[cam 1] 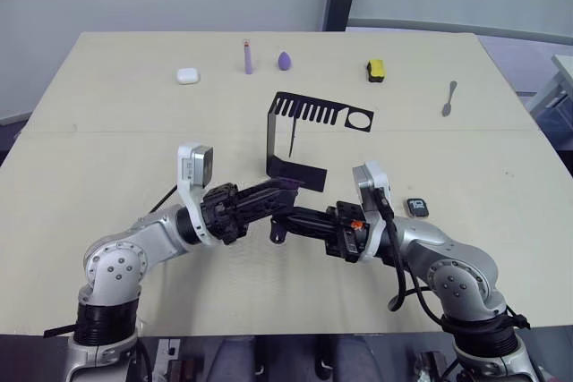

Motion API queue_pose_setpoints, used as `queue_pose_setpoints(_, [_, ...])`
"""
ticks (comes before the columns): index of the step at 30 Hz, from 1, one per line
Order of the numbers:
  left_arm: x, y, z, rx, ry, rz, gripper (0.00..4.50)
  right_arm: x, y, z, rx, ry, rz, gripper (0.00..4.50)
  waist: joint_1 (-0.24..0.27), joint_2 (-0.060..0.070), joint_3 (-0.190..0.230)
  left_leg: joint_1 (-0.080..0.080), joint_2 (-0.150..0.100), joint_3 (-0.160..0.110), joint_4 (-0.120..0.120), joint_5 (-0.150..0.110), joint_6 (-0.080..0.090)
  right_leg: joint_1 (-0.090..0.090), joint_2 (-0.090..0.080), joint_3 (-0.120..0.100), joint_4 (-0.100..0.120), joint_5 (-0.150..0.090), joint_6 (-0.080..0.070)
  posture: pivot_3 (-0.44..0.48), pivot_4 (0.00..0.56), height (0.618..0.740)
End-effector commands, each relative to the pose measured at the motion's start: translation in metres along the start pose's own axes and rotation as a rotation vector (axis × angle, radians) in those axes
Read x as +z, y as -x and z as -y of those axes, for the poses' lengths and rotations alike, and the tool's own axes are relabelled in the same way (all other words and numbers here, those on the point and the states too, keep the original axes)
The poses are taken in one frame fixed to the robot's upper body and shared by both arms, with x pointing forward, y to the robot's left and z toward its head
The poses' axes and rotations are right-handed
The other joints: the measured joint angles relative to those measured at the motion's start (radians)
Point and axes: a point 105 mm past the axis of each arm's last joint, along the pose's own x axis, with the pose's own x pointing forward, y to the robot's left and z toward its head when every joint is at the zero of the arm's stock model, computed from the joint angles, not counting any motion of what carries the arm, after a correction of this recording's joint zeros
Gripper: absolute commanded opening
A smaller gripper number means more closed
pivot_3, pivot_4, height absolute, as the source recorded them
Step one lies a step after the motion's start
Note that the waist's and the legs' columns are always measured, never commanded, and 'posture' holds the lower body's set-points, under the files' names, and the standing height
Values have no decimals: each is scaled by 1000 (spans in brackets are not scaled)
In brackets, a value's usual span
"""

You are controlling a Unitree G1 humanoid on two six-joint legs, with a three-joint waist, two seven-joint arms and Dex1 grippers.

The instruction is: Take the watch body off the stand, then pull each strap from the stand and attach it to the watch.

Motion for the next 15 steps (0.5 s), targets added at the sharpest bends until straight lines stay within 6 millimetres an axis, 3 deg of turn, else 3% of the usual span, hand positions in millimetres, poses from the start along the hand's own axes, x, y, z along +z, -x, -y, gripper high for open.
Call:
queue_pose_setpoints(1, [2,-3,8,-36,-20,12,76,6,2,-2,0,13,24,0,0,0,0,0,0,0,0,0,0,0,0,0,0,0,0,0,150,740])
queue_pose_setpoints(15, [6,-2,12,-63,-47,52,76,-1,6,0,-17,2,8,0,0,0,0,0,0,0,0,0,0,0,0,0,-4,0,0,0,150,740])
